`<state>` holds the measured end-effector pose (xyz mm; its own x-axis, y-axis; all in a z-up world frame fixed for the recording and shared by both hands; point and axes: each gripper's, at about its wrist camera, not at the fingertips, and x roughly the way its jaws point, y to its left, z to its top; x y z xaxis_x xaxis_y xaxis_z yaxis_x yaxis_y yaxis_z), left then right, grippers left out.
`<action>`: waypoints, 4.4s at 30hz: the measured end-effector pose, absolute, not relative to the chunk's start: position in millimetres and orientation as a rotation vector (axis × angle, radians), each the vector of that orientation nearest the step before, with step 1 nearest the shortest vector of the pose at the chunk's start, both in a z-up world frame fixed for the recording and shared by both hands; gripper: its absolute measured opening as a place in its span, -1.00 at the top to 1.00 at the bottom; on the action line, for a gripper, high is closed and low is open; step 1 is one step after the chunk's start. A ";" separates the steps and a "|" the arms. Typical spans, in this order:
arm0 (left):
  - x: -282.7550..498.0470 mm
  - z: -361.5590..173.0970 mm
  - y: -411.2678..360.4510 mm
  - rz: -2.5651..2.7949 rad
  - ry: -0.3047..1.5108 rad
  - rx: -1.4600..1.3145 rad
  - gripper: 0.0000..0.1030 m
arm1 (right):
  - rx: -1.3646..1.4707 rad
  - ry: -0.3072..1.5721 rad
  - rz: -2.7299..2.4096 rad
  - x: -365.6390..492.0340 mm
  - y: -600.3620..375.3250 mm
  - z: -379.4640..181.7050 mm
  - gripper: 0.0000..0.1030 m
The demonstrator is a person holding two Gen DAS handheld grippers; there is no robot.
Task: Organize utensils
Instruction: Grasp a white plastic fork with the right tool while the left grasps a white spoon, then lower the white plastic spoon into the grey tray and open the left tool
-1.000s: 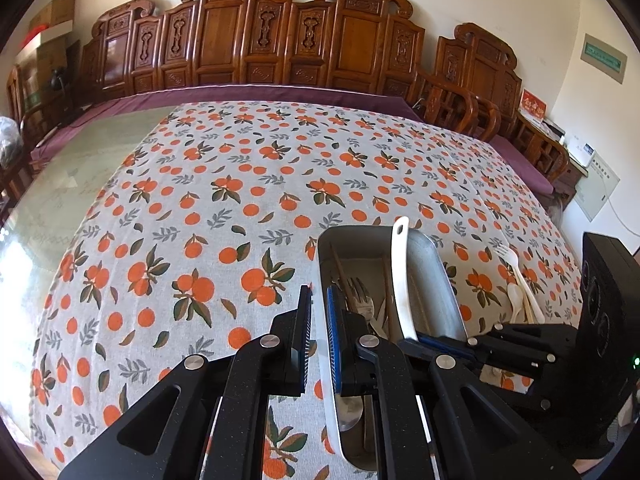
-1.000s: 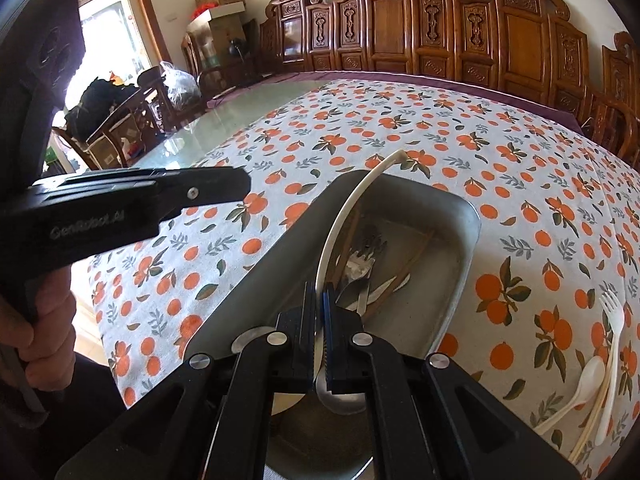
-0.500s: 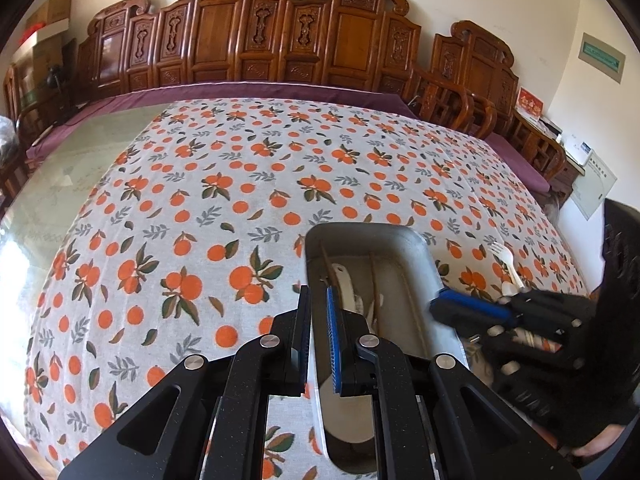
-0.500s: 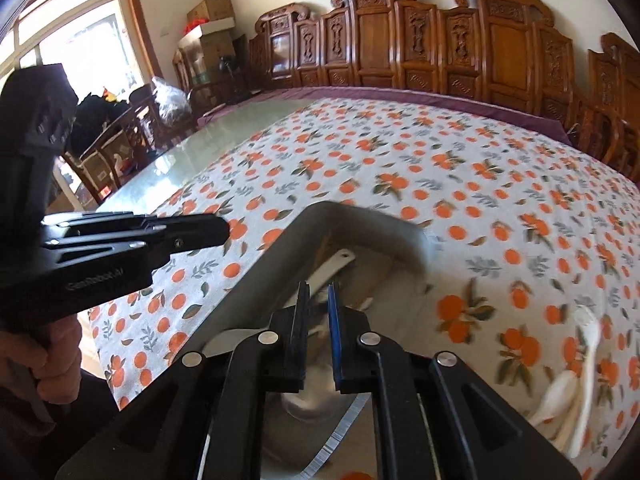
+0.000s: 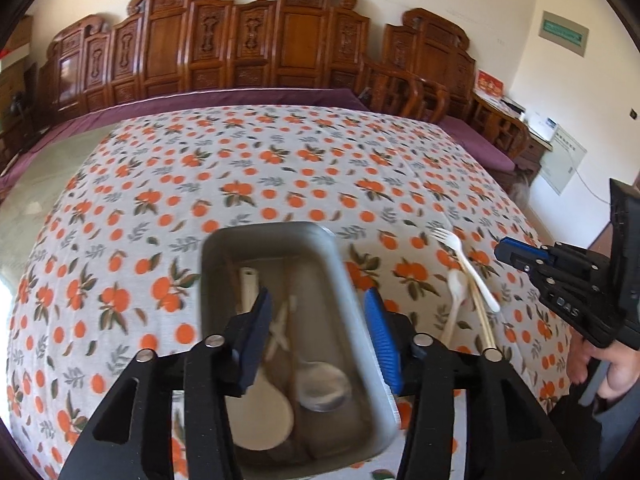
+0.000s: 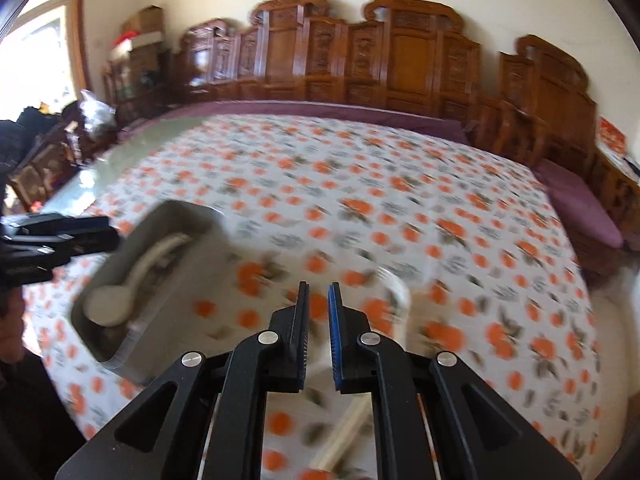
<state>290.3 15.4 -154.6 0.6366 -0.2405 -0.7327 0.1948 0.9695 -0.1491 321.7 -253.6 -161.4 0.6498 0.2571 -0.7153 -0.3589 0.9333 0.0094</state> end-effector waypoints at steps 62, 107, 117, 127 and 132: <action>309.8 -245.6 -140.7 -0.387 0.991 0.139 0.57 | 0.029 0.852 0.294 331.7 -320.9 -211.6 0.91; 245.9 -154.1 -14.5 -0.231 0.871 0.047 0.86 | 0.019 0.765 0.516 281.3 -246.4 -160.5 0.91; 264.7 -181.1 20.7 -0.135 0.936 0.009 0.86 | -0.036 0.789 0.580 262.8 -213.9 -165.1 0.90; 281.4 -204.7 30.5 -0.105 1.001 -0.021 0.85 | -0.053 0.796 0.627 251.2 -198.0 -165.0 0.90; 291.8 -213.5 24.8 -0.109 1.031 -0.025 0.85 | -0.007 0.819 0.614 248.9 -203.0 -167.9 0.90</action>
<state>291.8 24.8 -213.5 0.5094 -0.1025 -0.8544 0.0789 0.9943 -0.0722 248.9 -203.0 -167.9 0.5204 0.5095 -0.6853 -0.5147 0.8275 0.2243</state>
